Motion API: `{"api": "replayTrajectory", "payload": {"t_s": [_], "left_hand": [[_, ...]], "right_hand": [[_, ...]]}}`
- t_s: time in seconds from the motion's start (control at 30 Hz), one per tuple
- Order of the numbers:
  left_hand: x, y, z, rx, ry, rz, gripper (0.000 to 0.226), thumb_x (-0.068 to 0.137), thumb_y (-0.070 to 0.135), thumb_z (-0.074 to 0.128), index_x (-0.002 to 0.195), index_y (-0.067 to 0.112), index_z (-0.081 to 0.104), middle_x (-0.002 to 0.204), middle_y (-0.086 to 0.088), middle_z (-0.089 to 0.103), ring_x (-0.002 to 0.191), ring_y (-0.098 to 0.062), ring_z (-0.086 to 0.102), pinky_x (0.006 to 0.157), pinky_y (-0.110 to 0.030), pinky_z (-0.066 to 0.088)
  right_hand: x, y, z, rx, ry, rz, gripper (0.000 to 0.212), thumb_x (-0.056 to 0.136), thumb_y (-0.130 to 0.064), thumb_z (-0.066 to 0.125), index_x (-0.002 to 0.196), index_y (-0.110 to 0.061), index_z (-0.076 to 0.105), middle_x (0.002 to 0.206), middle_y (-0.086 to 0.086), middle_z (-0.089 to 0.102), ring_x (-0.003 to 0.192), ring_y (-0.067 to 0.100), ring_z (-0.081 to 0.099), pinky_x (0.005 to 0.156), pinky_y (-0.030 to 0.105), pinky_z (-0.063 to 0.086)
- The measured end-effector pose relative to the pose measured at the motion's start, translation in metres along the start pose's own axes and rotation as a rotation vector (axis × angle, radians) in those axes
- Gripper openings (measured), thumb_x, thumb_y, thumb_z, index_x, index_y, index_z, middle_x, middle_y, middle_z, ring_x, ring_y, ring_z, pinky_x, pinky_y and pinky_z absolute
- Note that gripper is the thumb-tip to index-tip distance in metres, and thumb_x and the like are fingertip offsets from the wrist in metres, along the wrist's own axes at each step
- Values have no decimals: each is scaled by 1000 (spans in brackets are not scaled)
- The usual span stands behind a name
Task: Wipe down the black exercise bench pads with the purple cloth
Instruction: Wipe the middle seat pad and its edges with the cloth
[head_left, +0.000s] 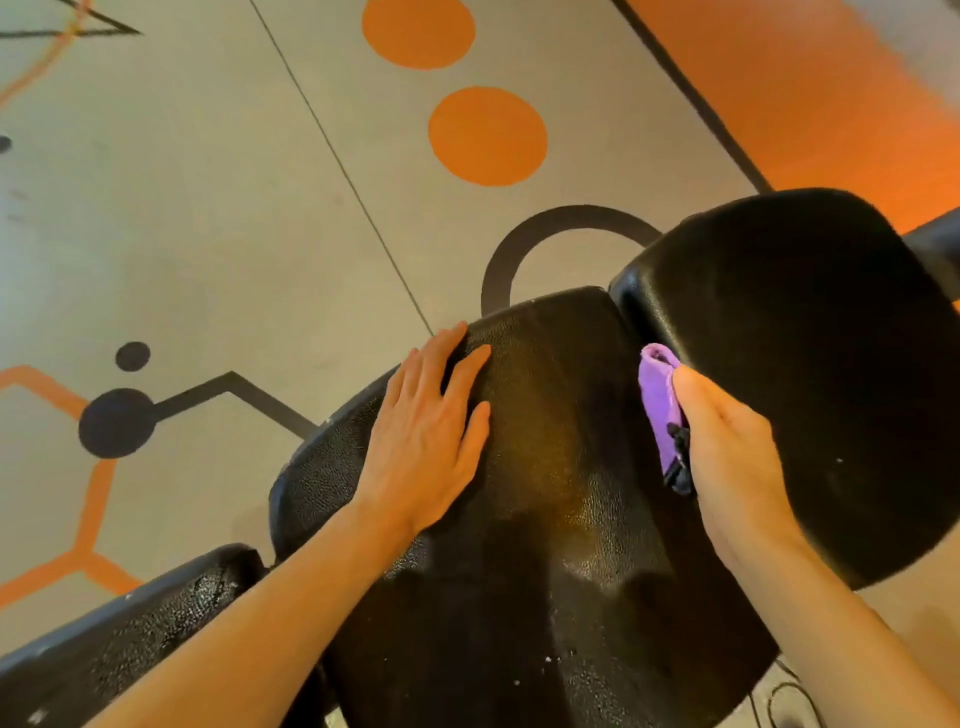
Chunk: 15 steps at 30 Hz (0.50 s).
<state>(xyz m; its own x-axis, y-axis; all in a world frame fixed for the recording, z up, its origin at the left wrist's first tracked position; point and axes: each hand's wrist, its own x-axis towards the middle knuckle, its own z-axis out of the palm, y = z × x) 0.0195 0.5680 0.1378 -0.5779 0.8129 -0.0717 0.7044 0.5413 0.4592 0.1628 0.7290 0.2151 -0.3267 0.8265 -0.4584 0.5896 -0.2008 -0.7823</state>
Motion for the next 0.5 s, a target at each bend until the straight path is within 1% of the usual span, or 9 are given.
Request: {"api": "replayTrajectory", "payload": {"t_s": [0.03,0.1,0.17,0.2,0.3,0.33,0.4,0.43,0.5], "left_hand": [[3,0,0,-5,12,-25,51,102,40,34,148,17,38,156,-7,30,144,-24,30,119,-48,28],[9,1,1,-21,31,-75,52,102,41,35,149,18,36,159,-6,26,145,-23,28,121,-46,24],[13,3,1,-38,45,-127,52,101,41,36,149,20,34,160,-5,23,146,-23,26,120,-45,23],[15,3,1,-45,51,-149,53,101,41,36,150,21,33,160,-4,23,146,-23,26,120,-46,23],[19,2,1,-71,73,-214,53,101,42,36,150,22,32,160,-3,23,146,-24,28,119,-50,26],[19,1,2,-79,79,-242,53,101,42,35,150,21,32,160,-3,23,146,-24,28,119,-52,27],[20,-2,4,-84,89,-298,55,101,44,33,151,21,31,159,-3,23,146,-24,29,119,-52,28],[20,-4,5,-80,91,-324,56,101,46,32,151,21,30,160,-3,23,146,-24,29,119,-52,27],[21,-6,9,-46,87,-357,58,100,48,30,151,19,30,159,-4,26,144,-25,31,118,-50,28]], "right_hand": [[10,-3,1,-2,-4,-6,31,98,-30,46,81,-10,62,70,18,45,67,24,46,58,31,39],[28,-9,3,-15,-26,-37,31,98,-28,47,79,-7,59,70,21,48,66,22,48,57,29,40],[44,-17,5,-52,-69,-86,33,98,-31,47,78,-12,63,62,3,56,63,12,53,57,22,45],[51,-21,5,-72,-95,-108,33,98,-33,46,77,-16,64,58,-6,56,60,5,54,55,17,46],[70,-36,10,-121,-194,-194,34,99,-34,44,70,-29,62,51,-17,53,55,-6,52,49,6,41],[76,-40,12,-136,-221,-220,33,99,-35,44,72,-31,62,53,-18,54,56,-6,52,49,4,39],[88,-46,18,-175,-259,-266,27,99,-36,44,90,-29,68,62,-18,59,63,-6,56,53,4,41],[94,-49,22,-198,-277,-287,27,99,-35,44,99,-25,69,66,-15,60,66,-6,56,55,5,42],[104,-53,29,-233,-319,-312,27,99,-35,45,108,-23,68,71,-7,61,66,-1,56,56,7,44]]}}
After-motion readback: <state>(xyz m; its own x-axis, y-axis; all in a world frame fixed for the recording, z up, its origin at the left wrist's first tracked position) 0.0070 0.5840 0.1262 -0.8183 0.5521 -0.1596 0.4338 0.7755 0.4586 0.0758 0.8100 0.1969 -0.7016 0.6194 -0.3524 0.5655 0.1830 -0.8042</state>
